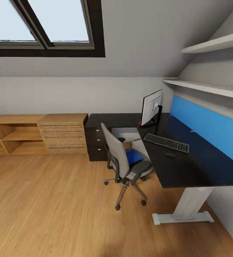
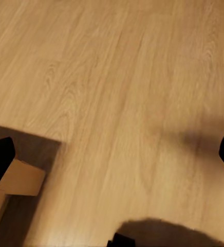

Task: In the bedroom, organize the workspace by keeping the computer under the desk, ensuring the monitor is on the desk, placing the keyboard on the desk next to the monitor, placing the mouse on the desk next to the keyboard, moving the folder from the swivel chair onto the desk next to the mouse, stacking the notebook on top of the folder with the pen on top of the notebook, and positioning the swivel chair next to the desk.

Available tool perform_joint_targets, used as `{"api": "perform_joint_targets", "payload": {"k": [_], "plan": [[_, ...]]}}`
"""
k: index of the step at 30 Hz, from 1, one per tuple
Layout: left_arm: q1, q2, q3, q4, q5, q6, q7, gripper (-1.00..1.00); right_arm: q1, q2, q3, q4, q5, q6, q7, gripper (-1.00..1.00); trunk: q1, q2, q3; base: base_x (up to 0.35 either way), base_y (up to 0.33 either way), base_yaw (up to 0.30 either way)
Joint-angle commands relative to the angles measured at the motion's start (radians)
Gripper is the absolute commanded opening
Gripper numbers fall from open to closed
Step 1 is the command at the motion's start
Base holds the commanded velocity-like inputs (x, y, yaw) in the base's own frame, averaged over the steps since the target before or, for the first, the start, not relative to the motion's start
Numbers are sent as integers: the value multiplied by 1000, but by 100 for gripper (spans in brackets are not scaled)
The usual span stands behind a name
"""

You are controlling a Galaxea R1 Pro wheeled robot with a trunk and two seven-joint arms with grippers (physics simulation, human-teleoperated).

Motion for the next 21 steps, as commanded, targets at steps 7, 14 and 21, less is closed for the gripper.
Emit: {"api": "perform_joint_targets", "payload": {"k": [7,14,21], "plan": [[-1,-1,7,1,-7,-2,0,100,-1,-2,5,1,6,-1,-10,100,1,-1,-1,286,142,0],[-1,1,10,1,-5,-7,5,100,-1,-1,6,2,6,-1,-10,100,1,-1,-1,158,7,0],[-1,-4,14,1,-3,-4,10,100,-1,-1,6,3,9,-1,-9,100,12,-22,-10,13,1,0]]}}
